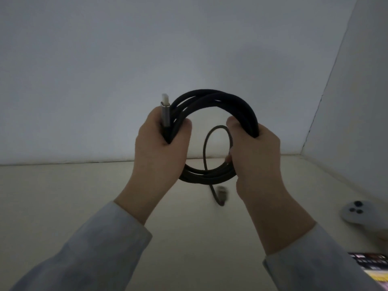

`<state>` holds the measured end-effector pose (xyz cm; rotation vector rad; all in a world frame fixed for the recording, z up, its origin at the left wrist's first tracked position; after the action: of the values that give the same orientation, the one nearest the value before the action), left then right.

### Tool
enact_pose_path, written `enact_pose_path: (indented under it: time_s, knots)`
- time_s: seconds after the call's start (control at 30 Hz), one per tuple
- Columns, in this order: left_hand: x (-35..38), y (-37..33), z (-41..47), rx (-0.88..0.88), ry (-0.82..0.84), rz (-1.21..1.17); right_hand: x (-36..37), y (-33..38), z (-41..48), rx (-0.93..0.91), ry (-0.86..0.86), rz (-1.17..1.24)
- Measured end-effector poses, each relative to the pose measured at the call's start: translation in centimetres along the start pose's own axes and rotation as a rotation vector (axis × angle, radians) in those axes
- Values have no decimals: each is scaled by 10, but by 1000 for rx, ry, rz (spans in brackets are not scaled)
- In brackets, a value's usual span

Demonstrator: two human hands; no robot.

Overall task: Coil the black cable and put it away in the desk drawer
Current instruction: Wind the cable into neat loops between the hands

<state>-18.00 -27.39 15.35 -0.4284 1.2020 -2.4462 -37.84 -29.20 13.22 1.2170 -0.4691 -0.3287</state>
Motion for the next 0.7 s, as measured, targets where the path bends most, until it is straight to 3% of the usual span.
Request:
enact_pose_path:
  time_s: [0.13,0.3,0.4,0.53,0.7]
  knots:
    - [-4,-11,4,127,-21,212,3,13,0,-193,50,-166]
    - [4,-19,2,217,115,482,10,52,-24,-710,50,-441]
    - [14,-20,-6,310,206,584,28,58,-44,-1003,157,-611]
    - [20,-12,-9,316,231,626,39,51,-52,-1168,280,-687]
    - [12,-8,-1,209,162,589,35,48,-44,-1134,239,-601]
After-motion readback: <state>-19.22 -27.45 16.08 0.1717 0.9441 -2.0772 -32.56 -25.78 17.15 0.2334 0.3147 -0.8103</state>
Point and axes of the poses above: each hand's wrist, its own z-axis towards the middle knuckle, its own x-axis out of the palm, y = z × x, the point moved 9 cm from there along z, towards the middle knuckle, and after that the axes turned 8 degrees about -y, right-handed, at the moved point
